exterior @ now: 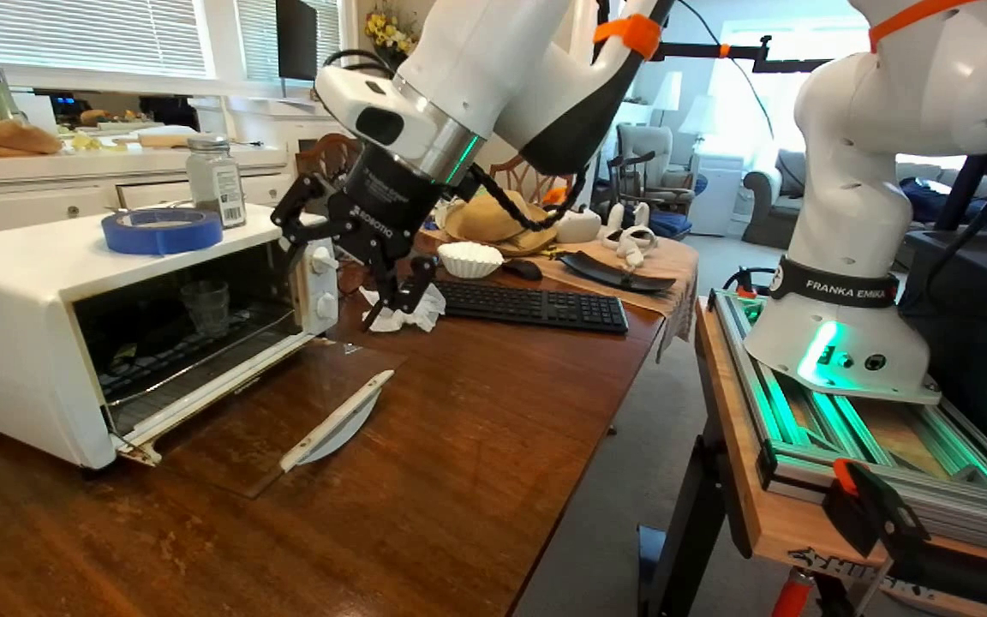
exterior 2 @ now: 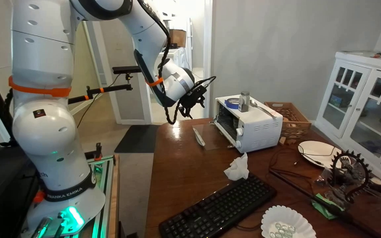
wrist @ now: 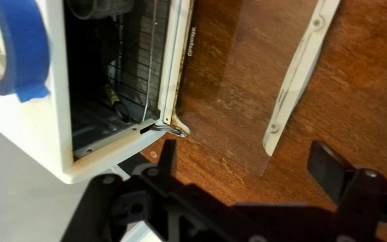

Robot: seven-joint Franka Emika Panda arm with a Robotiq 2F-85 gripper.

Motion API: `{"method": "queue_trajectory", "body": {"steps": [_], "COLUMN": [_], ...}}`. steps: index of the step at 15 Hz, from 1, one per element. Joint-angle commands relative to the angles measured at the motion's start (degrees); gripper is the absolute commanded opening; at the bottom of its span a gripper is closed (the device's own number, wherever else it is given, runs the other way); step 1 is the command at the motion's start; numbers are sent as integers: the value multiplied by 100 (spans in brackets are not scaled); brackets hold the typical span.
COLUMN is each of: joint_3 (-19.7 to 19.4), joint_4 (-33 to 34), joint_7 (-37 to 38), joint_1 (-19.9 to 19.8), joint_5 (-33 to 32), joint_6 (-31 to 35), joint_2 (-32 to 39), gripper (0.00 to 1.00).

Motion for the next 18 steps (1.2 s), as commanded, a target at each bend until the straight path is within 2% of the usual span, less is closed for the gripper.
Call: {"method": "queue_trajectory", "body": {"steps": [1, 4, 8, 9, 12, 13, 18], "joint_3": [-127, 2, 103, 544, 756, 848, 966], "joint_4": [59, 153, 245, 249, 371, 230, 250], "joint_7": [20, -505, -1412, -1789, -2603, -2194, -2256], "joint_1": [183, 232, 434, 67, -48, -135, -255], "joint_5": [-1101, -1400, -1415, -1357, -1443, -1308, -1283], "joint_6": [-73, -124, -472, -660, -967, -858, -859], "joint_2": [-159, 9, 157, 163, 198, 115, 113], "gripper": [100, 100, 100, 100, 100, 100, 100]}}
